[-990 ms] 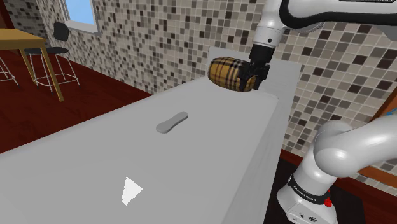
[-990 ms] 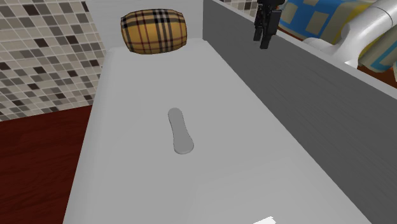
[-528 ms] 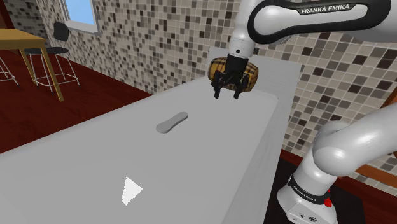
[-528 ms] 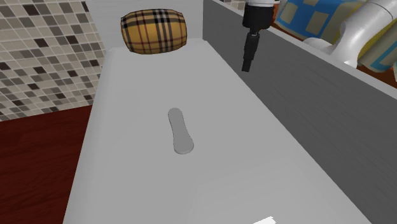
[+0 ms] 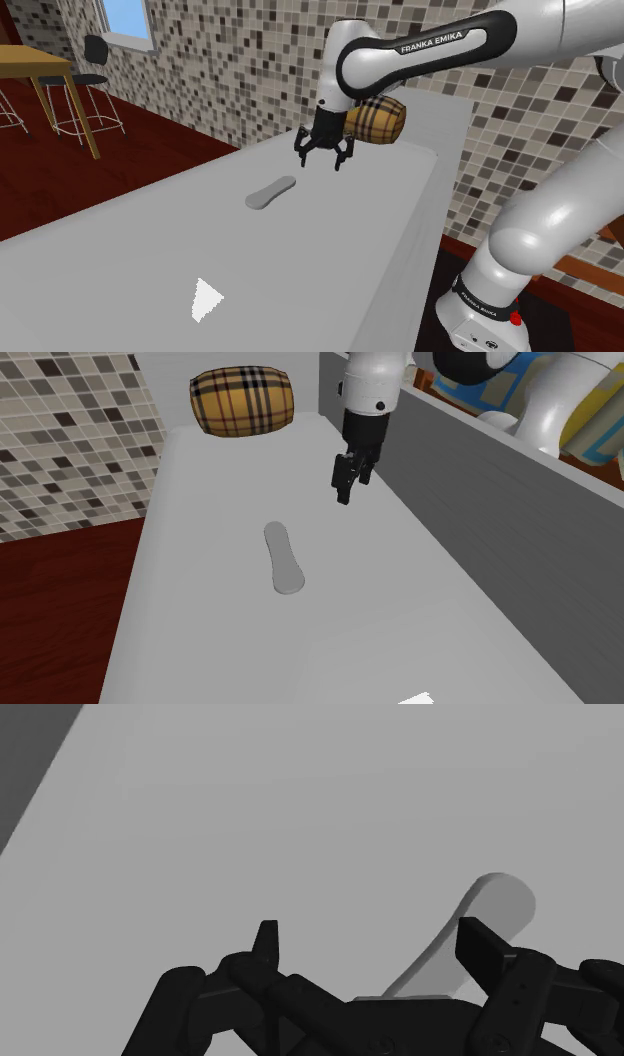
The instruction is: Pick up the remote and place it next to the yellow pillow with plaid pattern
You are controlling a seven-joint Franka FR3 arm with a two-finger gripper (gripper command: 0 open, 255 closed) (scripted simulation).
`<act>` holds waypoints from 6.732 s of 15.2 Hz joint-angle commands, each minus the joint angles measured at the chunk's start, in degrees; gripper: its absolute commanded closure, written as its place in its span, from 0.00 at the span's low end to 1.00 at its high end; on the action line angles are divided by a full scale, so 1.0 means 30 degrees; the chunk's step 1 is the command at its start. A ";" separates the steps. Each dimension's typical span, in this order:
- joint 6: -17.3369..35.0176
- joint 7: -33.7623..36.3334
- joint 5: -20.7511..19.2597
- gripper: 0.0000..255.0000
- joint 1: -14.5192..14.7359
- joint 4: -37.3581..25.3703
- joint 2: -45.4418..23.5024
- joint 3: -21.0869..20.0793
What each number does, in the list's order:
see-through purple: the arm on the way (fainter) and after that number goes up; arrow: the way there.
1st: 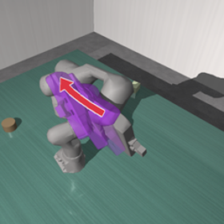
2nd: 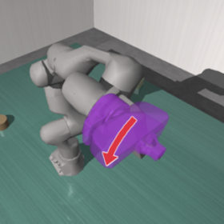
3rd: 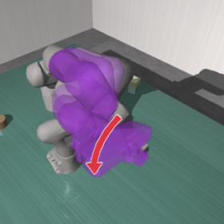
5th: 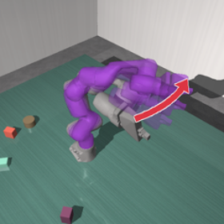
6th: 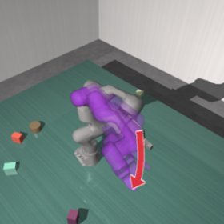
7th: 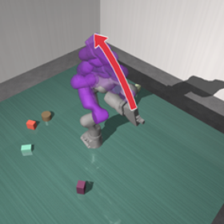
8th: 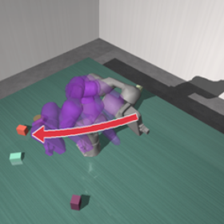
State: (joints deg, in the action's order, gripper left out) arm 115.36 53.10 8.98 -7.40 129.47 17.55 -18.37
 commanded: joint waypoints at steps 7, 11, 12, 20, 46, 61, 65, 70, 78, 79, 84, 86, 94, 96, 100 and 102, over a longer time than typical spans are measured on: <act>0.1991 0.7814 -0.2750 0.00 -0.0746 -0.3971 -0.6446 -0.1431; 0.2288 1.1332 -0.4335 0.00 -0.0458 -0.6443 -0.9650 -0.1130; 0.2297 1.2133 -0.4672 0.00 -0.0337 -0.7109 -1.0427 -0.0974; 0.3303 1.3978 -0.5569 0.00 0.0123 -0.8193 -1.2753 -0.0355; 0.2561 1.3867 -0.5385 1.00 0.0074 -0.8563 -1.2359 -0.0436; -0.0831 1.3487 -0.4776 1.00 -0.0045 -1.0729 -1.1050 -0.0663; -0.1784 1.3424 -0.4678 1.00 -0.0045 -1.1492 -1.0845 -0.0699; -0.3008 1.3369 -0.4596 1.00 -0.0025 -1.2566 -1.0684 -0.0736; -0.5056 1.3335 -0.4564 1.00 0.0065 -1.4601 -1.0666 -0.0786; -0.5321 1.3335 -0.4570 1.00 0.0082 -1.4886 -1.0687 -0.0791; -0.6688 1.3352 -0.4630 1.00 0.0194 -1.6434 -1.0876 -0.0821; -0.7256 1.3366 -0.4671 1.00 0.0254 -1.7116 -1.0995 -0.0833; -0.9713 1.3457 -0.4963 1.00 0.0617 -2.0329 -1.1787 -0.0879; -1.0392 1.3488 -0.5077 1.00 0.0753 -2.1294 -1.2084 -0.0890; -1.1881 1.3553 -0.5377 1.00 0.1117 -2.3533 -1.2858 -0.0901; -1.1769 1.3141 -0.5147 1.00 0.0668 -2.2900 -1.2307 -0.0812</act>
State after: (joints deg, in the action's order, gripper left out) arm 80.17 93.06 -6.67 -4.90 60.46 -19.85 -20.93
